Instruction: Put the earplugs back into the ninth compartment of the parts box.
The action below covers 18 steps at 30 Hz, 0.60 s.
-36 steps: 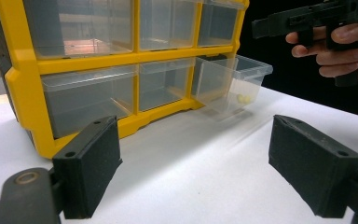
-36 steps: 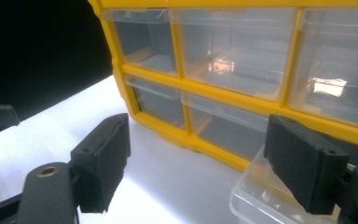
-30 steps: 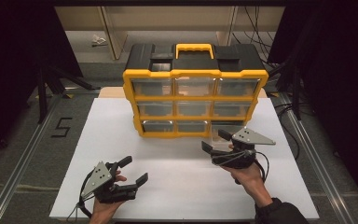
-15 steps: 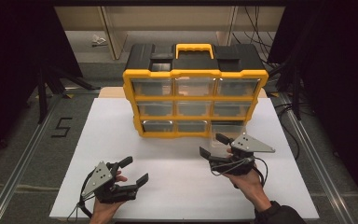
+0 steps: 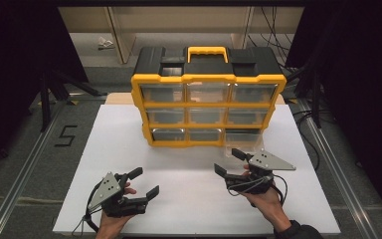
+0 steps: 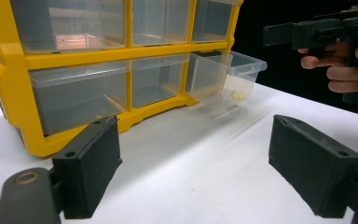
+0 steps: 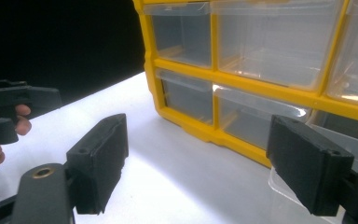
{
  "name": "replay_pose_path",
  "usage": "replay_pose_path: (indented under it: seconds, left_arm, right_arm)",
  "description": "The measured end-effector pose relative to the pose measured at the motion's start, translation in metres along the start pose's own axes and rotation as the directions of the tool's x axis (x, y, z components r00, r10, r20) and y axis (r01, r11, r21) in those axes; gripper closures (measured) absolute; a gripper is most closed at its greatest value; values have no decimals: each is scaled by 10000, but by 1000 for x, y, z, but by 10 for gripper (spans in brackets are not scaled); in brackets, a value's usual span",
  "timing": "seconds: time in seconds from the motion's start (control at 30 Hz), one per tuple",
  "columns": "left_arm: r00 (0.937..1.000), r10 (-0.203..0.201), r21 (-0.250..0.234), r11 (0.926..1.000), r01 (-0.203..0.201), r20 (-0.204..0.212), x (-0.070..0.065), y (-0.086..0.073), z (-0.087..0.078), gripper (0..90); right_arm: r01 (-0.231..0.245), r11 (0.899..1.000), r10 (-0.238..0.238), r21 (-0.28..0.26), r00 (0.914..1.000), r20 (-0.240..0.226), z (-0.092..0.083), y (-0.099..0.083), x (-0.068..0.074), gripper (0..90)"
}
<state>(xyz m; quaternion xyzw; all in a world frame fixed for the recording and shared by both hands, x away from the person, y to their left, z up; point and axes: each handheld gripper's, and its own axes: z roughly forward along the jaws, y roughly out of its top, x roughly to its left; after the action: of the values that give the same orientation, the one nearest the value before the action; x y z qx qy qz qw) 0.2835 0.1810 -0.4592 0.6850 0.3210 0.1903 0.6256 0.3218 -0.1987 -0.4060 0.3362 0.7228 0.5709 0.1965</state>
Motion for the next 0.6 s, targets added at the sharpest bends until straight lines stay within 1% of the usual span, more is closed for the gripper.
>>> replay_pose_path:
  seconds: [0.27,0.33,0.6]
  left_arm:
    - [10000,-4,60,10000,4,79,0,0,0,162]
    - [10000,-14,58,10000,13,94,0,0,0,162]
    - [9999,-4,107,9999,2,145,-1,-1,1,162]
  right_arm:
    - [-35,9999,35,-100,10000,72,-7,-11,1,201]
    - [-67,9998,69,-209,9999,81,-12,-17,2,199]
    - [-111,9997,115,-226,9997,196,-23,-29,3,196]
